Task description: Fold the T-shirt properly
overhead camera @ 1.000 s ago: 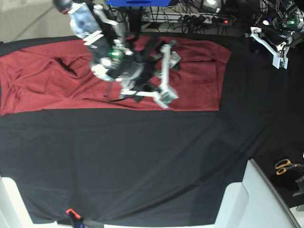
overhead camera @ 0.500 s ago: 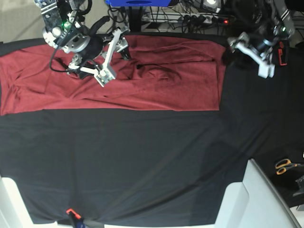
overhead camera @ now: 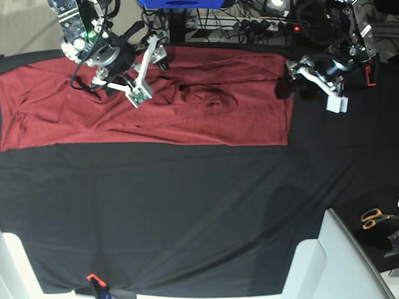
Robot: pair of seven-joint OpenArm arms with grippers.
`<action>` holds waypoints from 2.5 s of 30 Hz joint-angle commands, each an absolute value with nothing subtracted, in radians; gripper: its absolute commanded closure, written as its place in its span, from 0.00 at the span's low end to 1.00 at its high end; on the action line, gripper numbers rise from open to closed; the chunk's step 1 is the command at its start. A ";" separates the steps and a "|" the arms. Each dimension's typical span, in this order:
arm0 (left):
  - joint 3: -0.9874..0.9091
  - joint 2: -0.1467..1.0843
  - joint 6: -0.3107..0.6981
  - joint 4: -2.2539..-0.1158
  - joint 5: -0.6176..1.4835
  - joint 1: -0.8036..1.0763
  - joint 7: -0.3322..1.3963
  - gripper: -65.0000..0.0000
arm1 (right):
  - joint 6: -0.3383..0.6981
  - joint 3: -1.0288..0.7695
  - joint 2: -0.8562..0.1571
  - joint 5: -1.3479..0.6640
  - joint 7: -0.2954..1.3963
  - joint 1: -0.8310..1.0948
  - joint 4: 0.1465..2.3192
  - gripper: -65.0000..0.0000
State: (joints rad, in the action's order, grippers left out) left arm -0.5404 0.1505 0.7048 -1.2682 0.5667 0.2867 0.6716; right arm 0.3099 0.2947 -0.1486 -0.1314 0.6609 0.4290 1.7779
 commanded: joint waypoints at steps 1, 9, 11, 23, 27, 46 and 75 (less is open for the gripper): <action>-0.524 0.136 0.698 -1.264 0.538 0.297 0.723 0.13 | 0.314 0.295 -0.150 -0.140 0.642 0.427 1.794 0.33; -0.492 0.102 0.698 -1.262 0.533 0.303 0.723 0.13 | 0.314 0.295 -0.150 -0.140 0.642 0.427 1.794 0.33; -0.492 0.102 0.698 -1.262 0.533 0.303 0.723 0.13 | 0.314 0.295 -0.150 -0.142 0.642 0.427 1.794 0.33; -0.492 0.105 0.698 -1.178 0.533 0.297 0.725 0.64 | 0.315 0.295 -0.147 -0.143 0.642 0.427 1.794 0.33; -0.492 0.105 0.698 -1.171 0.532 0.295 0.725 0.94 | 0.315 0.295 -0.147 -0.143 0.642 0.427 1.794 0.33; -0.631 0.249 0.698 -1.204 0.535 0.248 0.730 1.00 | 0.315 0.291 -0.145 -0.143 0.642 0.432 1.794 0.33; -0.099 0.150 0.590 -1.728 0.541 0.395 0.731 1.00 | 0.315 0.148 -0.107 -0.145 0.642 0.433 1.804 0.33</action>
State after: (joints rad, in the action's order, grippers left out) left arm -0.0956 0.1493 0.5819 -1.7084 0.5186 0.3954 0.7509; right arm 0.3119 0.1455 -0.1040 -0.1390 0.6575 0.4320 1.7809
